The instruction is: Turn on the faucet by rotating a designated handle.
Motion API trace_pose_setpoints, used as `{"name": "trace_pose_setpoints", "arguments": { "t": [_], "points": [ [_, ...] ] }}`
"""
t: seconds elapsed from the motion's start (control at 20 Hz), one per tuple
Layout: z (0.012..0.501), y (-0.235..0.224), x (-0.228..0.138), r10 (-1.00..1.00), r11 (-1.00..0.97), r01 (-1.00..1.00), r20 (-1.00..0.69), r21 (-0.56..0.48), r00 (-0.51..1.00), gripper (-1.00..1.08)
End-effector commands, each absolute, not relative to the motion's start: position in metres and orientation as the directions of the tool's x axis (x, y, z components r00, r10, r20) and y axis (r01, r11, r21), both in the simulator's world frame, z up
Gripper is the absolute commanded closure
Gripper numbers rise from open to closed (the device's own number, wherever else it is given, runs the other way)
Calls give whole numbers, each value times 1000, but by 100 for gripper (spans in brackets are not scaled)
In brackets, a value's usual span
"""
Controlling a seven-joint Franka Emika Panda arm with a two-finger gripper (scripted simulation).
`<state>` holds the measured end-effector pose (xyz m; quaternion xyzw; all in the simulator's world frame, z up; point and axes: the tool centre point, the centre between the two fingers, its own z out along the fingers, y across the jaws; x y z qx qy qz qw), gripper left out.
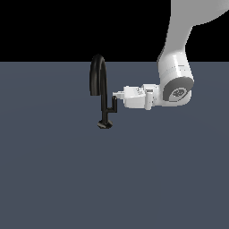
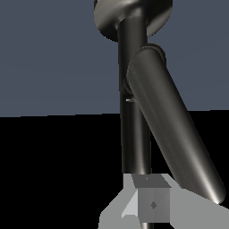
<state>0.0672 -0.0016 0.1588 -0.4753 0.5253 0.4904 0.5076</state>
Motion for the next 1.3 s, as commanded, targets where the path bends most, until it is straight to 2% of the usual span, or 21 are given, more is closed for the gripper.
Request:
{"name": "trace_pose_setpoints", "arguments": {
  "t": [0.0, 0.65, 0.75, 1.25],
  "points": [
    [155, -1, 58, 0, 64, -997, -999, 38, -38, 108],
    [138, 2, 13, 3, 61, -997, -999, 42, -42, 108],
    [149, 1, 22, 0, 63, -998, -1000, 21, -21, 108],
    [88, 3, -5, 2, 61, -997, -999, 41, -41, 108]
  ]
}}
